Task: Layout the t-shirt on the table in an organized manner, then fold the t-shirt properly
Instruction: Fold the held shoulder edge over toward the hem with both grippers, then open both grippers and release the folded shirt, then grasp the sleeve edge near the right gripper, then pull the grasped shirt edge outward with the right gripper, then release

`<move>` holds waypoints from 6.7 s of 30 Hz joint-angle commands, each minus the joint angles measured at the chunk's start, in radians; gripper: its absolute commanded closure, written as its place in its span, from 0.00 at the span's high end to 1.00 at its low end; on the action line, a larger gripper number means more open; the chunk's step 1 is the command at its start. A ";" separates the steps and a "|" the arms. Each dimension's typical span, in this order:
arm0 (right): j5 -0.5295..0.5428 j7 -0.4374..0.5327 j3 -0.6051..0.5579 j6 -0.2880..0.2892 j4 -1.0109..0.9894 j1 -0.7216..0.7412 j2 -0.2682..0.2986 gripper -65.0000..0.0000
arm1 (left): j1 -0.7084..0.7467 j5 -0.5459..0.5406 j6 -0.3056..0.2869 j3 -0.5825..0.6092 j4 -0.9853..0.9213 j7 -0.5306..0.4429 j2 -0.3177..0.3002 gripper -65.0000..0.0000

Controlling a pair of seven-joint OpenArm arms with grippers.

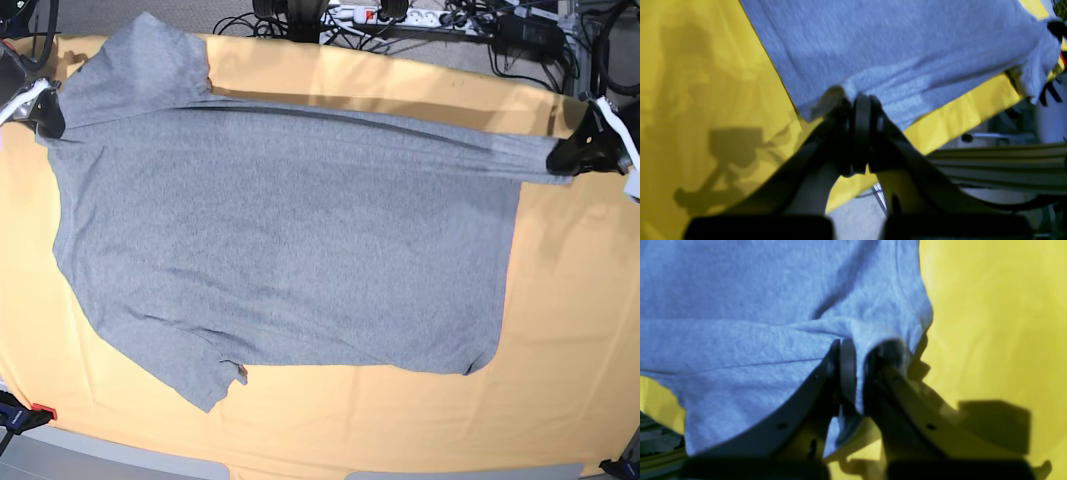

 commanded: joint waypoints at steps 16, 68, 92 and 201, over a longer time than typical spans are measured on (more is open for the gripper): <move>-0.061 0.036 -0.092 0.001 0.013 0.098 0.022 0.00 | -0.109 0.059 -0.002 0.135 0.010 -0.058 -0.027 0.00; -0.071 -0.029 -0.071 -0.023 0.060 0.232 0.068 0.54 | -0.232 0.470 0.043 0.292 0.009 -0.284 -0.064 0.74; 0.053 -0.051 0.007 0.001 0.060 -0.061 -0.216 0.54 | -0.232 0.461 0.043 0.292 0.009 -0.284 -0.063 0.74; -0.628 0.281 -0.524 -0.217 -0.247 0.791 -0.037 0.50 | -0.232 0.474 0.072 0.292 0.009 -0.284 -0.060 0.74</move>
